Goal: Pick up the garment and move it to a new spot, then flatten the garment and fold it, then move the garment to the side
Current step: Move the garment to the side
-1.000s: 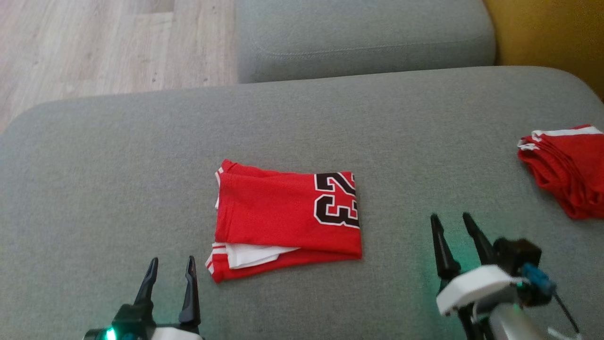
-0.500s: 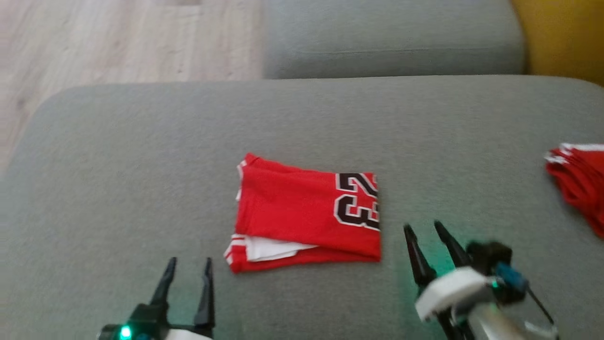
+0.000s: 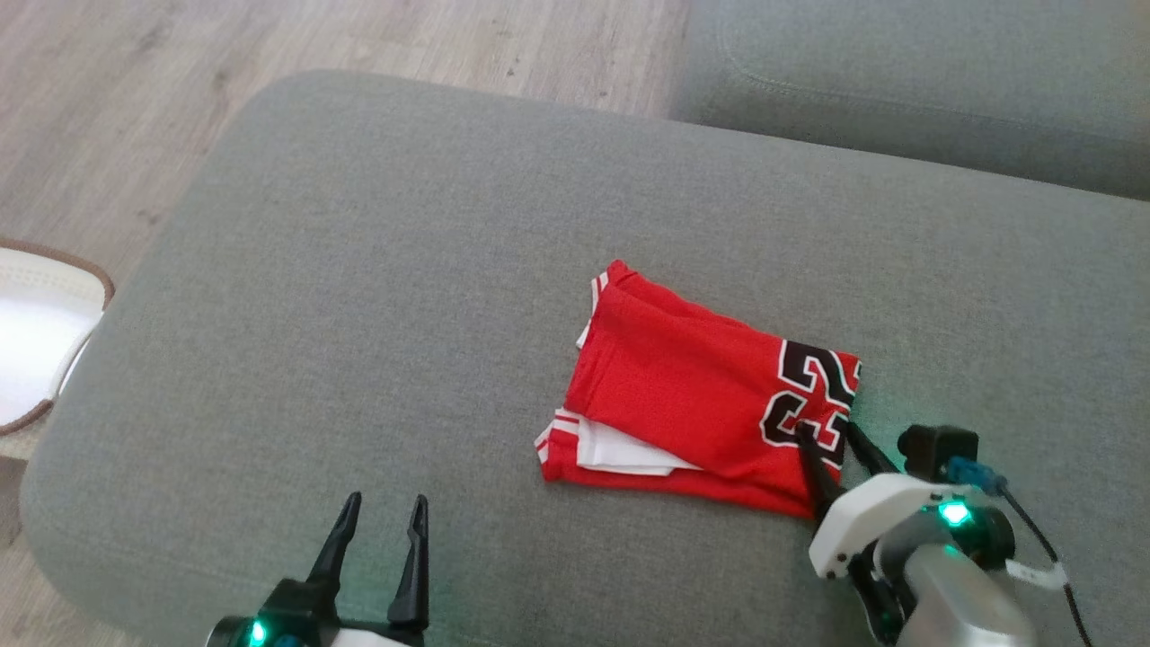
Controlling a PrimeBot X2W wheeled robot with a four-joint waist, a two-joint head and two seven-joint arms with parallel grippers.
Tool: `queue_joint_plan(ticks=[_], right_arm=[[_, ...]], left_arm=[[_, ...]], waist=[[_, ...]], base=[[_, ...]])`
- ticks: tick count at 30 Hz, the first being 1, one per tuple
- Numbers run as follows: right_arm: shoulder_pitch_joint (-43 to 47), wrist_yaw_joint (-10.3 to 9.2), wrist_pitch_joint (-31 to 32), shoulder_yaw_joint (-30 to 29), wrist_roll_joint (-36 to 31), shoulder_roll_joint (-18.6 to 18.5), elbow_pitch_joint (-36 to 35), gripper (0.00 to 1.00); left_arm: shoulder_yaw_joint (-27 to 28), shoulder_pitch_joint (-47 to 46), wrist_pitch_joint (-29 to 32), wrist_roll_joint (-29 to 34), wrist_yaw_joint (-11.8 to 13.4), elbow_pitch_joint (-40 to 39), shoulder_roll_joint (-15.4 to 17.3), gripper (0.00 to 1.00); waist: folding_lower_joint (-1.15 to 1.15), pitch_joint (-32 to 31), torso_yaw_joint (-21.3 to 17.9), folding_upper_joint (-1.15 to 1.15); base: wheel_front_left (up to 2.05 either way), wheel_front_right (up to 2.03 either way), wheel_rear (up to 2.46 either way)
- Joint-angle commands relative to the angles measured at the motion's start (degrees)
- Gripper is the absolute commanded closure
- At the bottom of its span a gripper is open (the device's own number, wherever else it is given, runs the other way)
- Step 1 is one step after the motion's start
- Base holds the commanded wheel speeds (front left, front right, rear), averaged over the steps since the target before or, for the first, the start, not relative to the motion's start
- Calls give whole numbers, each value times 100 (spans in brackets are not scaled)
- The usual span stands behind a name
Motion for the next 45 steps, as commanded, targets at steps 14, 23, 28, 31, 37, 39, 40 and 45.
queue_joint_plan(ticks=[14,23,28,31,37,39,40,45], right_arm=[[-412,-5,-308,549,414,14,172,100],[-194,-5,-328,622,312,14,96,100],[-72,-5,-330,703,358,14,-70,100],[-5,-5,-331,790,397,14,-187,100],[-29,-5,-332,881,424,14,-390,100],[-131,-5,-332,890,377,14,-441,100],[-210,-5,-332,892,337,14,-453,100],[-899,-5,-259,796,-22,-13,-435,100]], left_arm=[[161,-155,-55,-164,35,-195,-3,0],[-74,-304,-55,-434,109,-202,-3,0],[-187,-384,-55,-501,133,-162,-3,0],[-231,-462,-55,-521,144,-151,-3,0],[-305,-529,-55,-544,160,-111,-3,0],[-306,-512,-55,-537,159,-78,-3,0],[-303,-500,-55,-526,157,-64,-3,0],[-221,-459,-55,-415,136,0,-3,0]], waist=[[0,-47,-1814,0],[0,-71,-3376,0],[0,-13,-4120,0],[0,21,-4383,0],[0,77,-4501,0],[0,101,-4444,0],[0,113,-4407,0],[0,260,-4164,0]], base=[[0,0,0],[0,0,0],[0,0,0],[0,0,0],[0,0,0],[0,0,0],[0,0,0],[0,0,0]])
